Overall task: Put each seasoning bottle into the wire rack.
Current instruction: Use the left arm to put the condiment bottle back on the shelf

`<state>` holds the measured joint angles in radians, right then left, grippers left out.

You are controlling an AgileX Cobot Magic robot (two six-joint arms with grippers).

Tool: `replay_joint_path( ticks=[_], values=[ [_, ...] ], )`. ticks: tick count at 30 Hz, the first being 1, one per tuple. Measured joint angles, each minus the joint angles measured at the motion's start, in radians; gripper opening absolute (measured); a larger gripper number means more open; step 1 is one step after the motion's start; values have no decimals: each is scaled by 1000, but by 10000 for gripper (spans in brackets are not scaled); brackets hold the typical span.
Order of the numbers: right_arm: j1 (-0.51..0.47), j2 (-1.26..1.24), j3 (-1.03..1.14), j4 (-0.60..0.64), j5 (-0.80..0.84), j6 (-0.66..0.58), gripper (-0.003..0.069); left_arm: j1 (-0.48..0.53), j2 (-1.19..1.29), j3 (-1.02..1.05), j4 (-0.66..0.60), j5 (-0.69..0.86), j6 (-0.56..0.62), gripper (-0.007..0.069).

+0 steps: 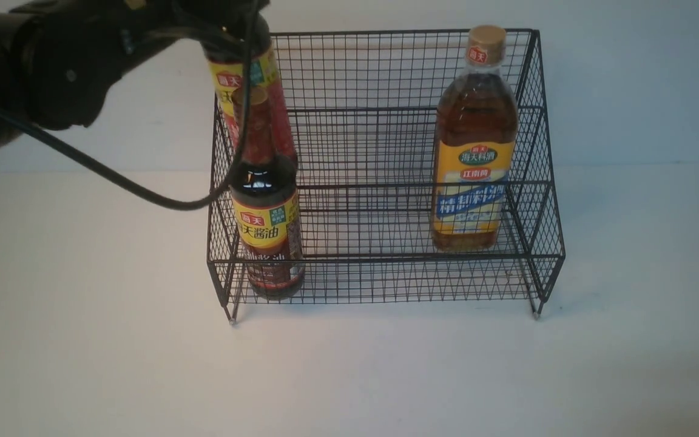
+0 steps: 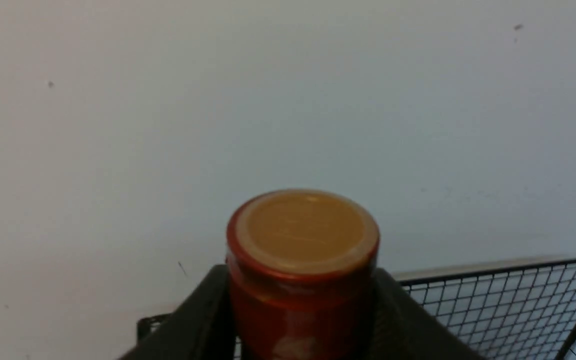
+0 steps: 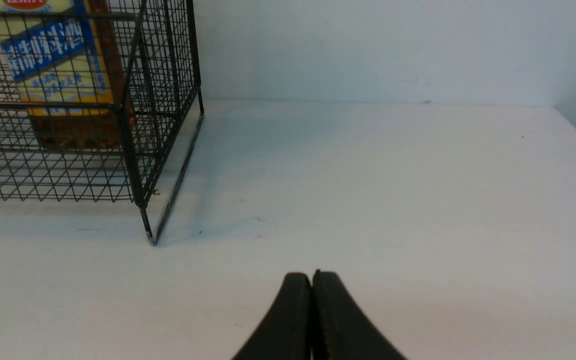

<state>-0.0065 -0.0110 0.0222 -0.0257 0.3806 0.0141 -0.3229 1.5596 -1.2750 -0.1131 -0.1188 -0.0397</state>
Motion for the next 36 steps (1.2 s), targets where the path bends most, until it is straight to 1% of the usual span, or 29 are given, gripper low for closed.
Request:
replay_joint_path(
  ticks=[10, 27, 36],
  values=[
    [0, 0, 0, 0, 0, 0, -10, -24, 48, 0, 1, 47, 15, 281],
    [0, 0, 0, 0, 0, 0, -10, -32, 118, -1, 75, 48, 50, 281],
    [0, 0, 0, 0, 0, 0, -10, -32, 118, -1, 76, 49, 57, 281]
  ],
)
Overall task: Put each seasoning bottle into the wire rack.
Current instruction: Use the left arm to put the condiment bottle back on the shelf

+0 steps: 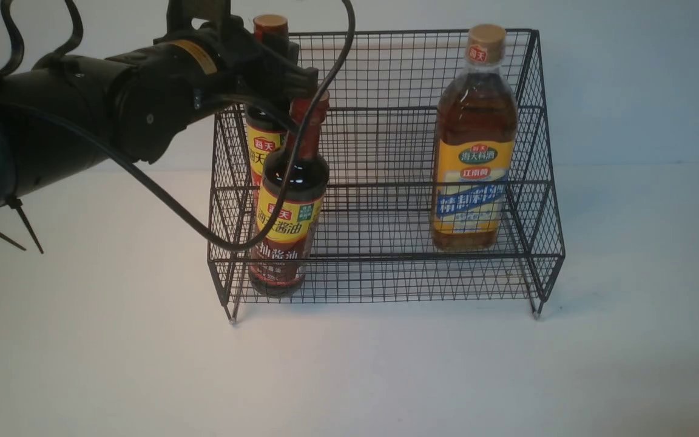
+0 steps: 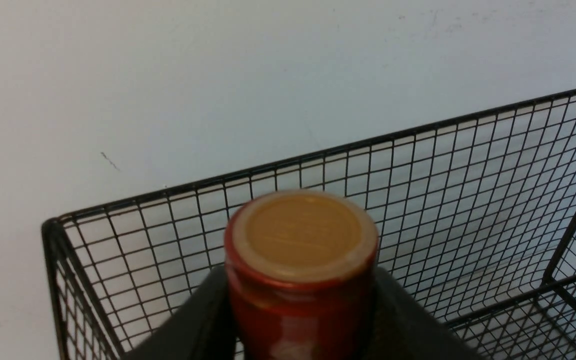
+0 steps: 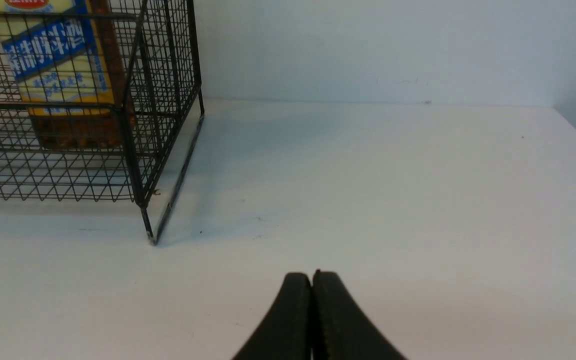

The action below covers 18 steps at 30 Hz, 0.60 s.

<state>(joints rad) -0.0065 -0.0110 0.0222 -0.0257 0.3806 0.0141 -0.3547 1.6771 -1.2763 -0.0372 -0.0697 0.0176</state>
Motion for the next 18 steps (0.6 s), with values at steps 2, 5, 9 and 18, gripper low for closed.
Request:
replay_joint_path(
  ticks=[2, 5, 9, 18],
  values=[
    [0, 0, 0, 0, 0, 0, -10, 0, -1, 0, -1, 1, 12, 281],
    [0, 0, 0, 0, 0, 0, -10, -2, -8, 0, -3, 3, 45, 281],
    [0, 0, 0, 0, 0, 0, -10, 1, -12, 0, -8, 6, 71, 281],
    [0, 0, 0, 0, 0, 0, -10, 34, -22, 0, -37, 27, 74, 282]
  ],
)
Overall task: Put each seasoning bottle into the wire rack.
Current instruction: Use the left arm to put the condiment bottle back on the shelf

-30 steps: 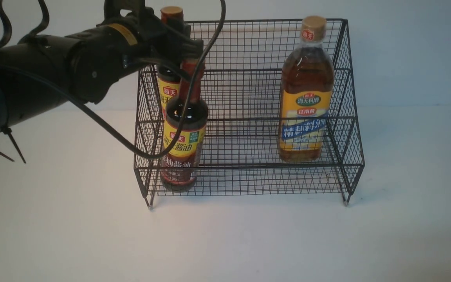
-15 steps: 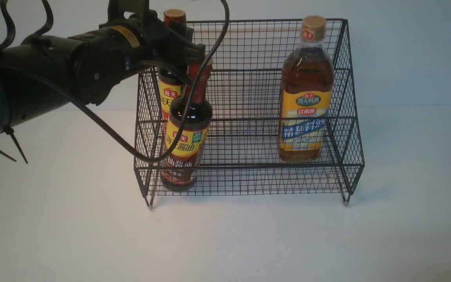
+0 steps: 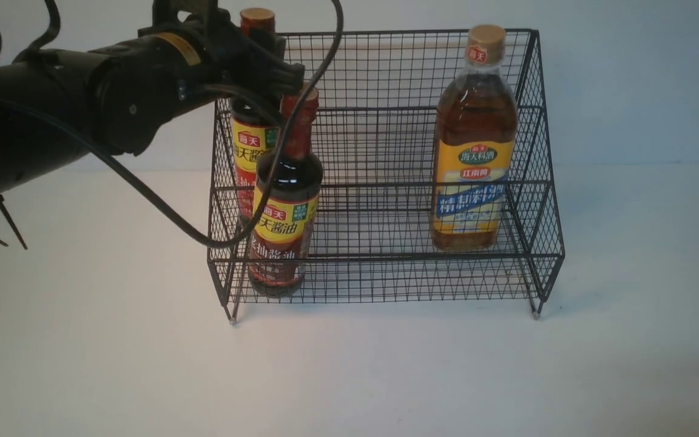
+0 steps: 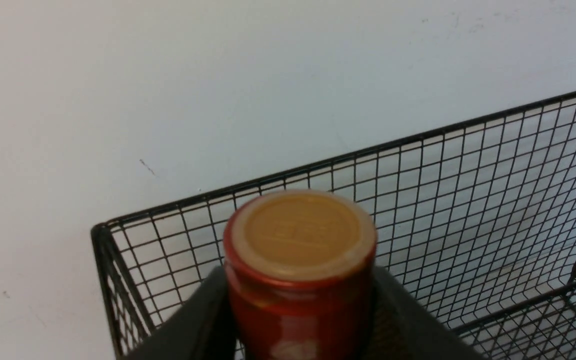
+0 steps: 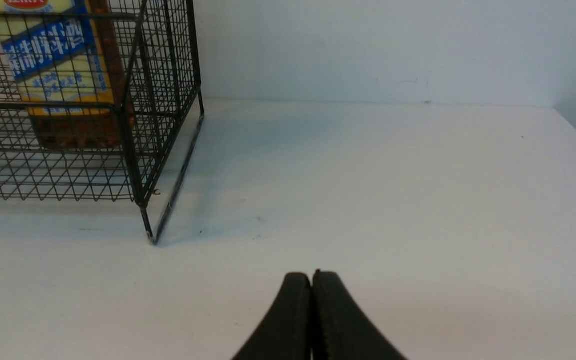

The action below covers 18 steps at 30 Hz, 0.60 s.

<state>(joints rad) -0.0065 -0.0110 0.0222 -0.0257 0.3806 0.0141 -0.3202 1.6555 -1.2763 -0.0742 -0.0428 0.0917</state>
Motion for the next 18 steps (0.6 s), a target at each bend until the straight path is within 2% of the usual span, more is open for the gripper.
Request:
replay_joint_path(
  ticks=[13, 18],
  values=[
    [0, 0, 0, 0, 0, 0, -10, 31, -20, 0, -3, 43, -3, 282],
    [0, 0, 0, 0, 0, 0, -10, 62, -37, 6, -44, 60, -30, 288]
  ],
)
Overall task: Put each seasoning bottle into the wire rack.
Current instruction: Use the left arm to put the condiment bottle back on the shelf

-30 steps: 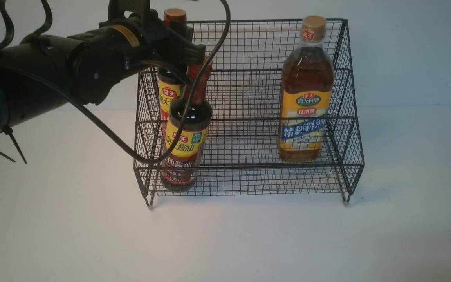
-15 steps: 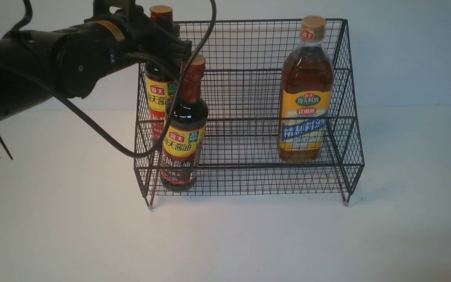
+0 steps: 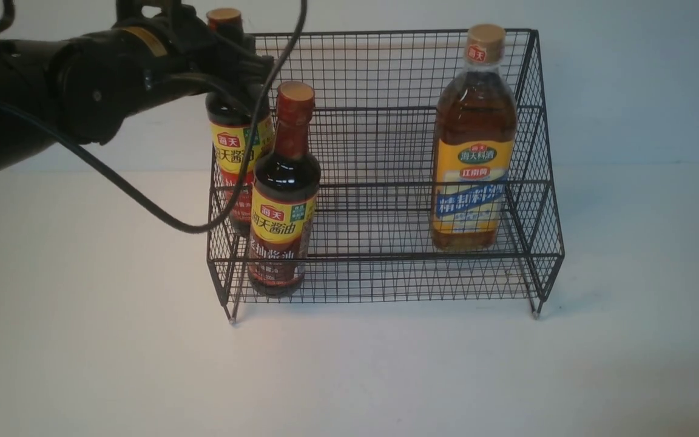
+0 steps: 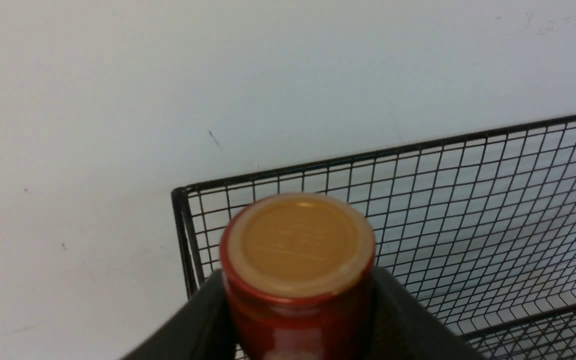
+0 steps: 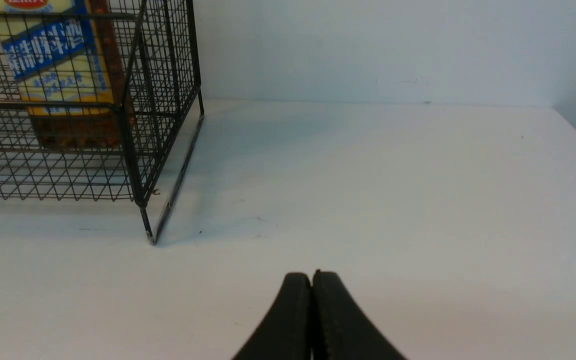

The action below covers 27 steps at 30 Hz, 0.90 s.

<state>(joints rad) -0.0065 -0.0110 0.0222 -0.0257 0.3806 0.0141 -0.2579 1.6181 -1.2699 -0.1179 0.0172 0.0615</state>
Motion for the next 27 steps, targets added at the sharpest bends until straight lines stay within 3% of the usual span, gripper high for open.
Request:
replay_joint_path(
  ticks=[27],
  values=[
    [0, 0, 0, 0, 0, 0, -10, 11, -14, -1, -10, 44, -26, 289]
  ],
)
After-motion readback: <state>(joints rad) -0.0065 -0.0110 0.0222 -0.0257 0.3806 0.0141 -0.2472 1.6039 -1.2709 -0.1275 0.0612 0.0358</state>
